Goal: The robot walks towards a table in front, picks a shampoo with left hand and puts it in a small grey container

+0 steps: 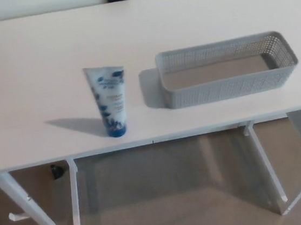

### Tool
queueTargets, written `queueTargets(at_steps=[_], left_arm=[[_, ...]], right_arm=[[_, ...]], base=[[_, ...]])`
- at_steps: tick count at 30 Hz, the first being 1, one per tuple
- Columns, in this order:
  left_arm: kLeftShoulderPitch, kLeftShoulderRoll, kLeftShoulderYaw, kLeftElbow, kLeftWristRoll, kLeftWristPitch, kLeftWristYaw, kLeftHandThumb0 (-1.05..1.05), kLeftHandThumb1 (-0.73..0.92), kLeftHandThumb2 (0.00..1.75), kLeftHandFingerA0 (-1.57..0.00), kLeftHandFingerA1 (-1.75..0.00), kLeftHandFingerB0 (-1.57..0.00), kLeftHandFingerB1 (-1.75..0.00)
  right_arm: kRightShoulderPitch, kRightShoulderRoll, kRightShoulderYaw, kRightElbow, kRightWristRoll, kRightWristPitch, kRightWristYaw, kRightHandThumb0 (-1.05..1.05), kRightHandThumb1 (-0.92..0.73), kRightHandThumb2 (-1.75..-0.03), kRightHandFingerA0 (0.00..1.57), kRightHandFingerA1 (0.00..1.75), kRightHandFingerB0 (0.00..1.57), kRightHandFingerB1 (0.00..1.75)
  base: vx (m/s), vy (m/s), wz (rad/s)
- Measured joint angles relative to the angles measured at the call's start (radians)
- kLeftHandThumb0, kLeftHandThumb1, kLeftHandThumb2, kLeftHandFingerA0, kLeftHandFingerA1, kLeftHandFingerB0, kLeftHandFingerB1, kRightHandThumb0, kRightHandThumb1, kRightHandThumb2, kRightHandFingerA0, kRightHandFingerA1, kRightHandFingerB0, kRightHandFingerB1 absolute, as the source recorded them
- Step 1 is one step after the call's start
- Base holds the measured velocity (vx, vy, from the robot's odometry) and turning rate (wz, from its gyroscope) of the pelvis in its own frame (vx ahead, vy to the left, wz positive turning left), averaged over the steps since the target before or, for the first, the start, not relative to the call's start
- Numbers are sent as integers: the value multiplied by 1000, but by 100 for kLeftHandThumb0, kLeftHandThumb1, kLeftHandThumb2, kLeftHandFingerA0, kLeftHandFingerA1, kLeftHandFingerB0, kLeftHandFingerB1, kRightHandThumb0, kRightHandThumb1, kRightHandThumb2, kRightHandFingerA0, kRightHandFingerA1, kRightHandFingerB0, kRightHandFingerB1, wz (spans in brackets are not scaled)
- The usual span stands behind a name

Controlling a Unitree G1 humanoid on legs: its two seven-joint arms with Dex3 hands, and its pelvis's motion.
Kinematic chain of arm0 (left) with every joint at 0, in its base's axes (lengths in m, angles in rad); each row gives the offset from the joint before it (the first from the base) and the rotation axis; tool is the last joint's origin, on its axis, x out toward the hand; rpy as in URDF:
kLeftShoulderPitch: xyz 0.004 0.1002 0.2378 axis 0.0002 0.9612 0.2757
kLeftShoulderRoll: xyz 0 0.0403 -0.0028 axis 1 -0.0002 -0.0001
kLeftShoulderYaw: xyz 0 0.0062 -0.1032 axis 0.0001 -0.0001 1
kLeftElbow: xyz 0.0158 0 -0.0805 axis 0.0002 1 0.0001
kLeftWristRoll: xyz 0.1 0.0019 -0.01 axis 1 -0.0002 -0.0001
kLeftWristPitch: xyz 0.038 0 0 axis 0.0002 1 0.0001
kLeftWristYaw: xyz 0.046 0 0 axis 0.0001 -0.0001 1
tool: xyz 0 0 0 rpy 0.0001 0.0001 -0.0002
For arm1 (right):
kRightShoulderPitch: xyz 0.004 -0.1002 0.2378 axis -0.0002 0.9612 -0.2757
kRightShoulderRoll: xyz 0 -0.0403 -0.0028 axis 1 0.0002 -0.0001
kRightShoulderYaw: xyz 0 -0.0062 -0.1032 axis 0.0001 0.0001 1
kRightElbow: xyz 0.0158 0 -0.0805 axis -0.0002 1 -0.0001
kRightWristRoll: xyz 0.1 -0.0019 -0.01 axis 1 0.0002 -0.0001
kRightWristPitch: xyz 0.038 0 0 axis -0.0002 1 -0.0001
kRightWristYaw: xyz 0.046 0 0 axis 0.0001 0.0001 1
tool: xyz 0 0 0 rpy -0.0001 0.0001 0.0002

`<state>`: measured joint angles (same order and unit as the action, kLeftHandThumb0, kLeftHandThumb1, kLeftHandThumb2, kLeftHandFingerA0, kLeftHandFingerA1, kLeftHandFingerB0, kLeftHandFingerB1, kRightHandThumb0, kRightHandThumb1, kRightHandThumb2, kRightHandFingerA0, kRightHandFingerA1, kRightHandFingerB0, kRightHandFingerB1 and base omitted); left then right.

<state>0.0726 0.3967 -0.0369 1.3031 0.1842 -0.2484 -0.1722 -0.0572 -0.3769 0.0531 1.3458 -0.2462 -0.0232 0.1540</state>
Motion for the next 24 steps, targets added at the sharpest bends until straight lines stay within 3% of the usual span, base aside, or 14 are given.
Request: queueTargets(at_steps=[1,7,8,9,10,11,15,20,21,22,23,24], left_arm=[[2,-1,-1,-1,0,-1,3,-47,55,90,-55,-66,-34,-53],[31,-2,14,-33,-5,-22,27,-51,53,86,-55,-64,-30,-51],[39,-2,16,-38,-6,-28,31,-48,65,60,-63,-58,-40,-38],[44,-2,19,-42,-6,-32,35,-45,66,59,-57,-56,-35,-38],[47,-2,20,-44,-6,-34,37,-45,66,59,-57,-56,-35,-38],[49,-3,26,-45,-9,-36,37,-49,52,84,-53,-65,-28,-49],[13,-11,52,-54,-18,-42,30,-48,50,83,-59,-66,-28,-50],[-11,4,57,-57,-23,-43,39,-50,50,84,-55,-64,-29,-51],[-12,4,55,-58,-23,-43,41,-44,65,58,-56,-56,-34,-38],[-13,4,52,-59,-22,-43,42,-49,50,86,-51,-64,-26,-50],[-13,5,50,-62,-22,-43,42,-49,50,86,-51,-64,-26,-50],[-13,5,49,-65,-22,-43,42,-45,66,58,-55,-55,-33,-39]], right_arm=[[7,0,-1,1,0,-1,1,-34,-67,-60,76,52,59,43],[49,0,-10,9,1,0,-8,-34,-65,-59,81,52,62,43],[58,1,-11,9,0,-1,-10,-35,-65,-59,78,52,60,43],[66,1,-12,10,0,-2,-12,-34,-67,-60,78,51,59,43],[70,1,-13,11,0,-2,-13,-34,-67,-60,78,51,59,43],[73,0,-14,12,0,-2,-14,-35,-68,-60,76,49,59,42],[45,2,-16,12,-1,-1,-15,-33,-67,-60,74,50,58,42],[34,22,-26,11,2,-1,-14,-34,-67,-60,77,56,59,44],[33,21,-28,9,3,-1,-14,-34,-68,-61,77,54,59,43],[33,20,-29,7,3,-1,-13,-35,-67,-61,80,56,60,44],[33,20,-28,7,3,-1,-13,-35,-67,-61,80,56,60,44],[33,20,-28,6,3,-1,-13,-35,-68,-61,81,53,61,44]], base=[[-20,-206,22],[-8,-99,-5],[-2,38,-9],[-26,79,-7],[-4,113,-10],[-9,136,-7],[-52,215,-4],[34,49,9],[67,-2,9],[84,-57,6],[0,0,0],[45,-81,14]])
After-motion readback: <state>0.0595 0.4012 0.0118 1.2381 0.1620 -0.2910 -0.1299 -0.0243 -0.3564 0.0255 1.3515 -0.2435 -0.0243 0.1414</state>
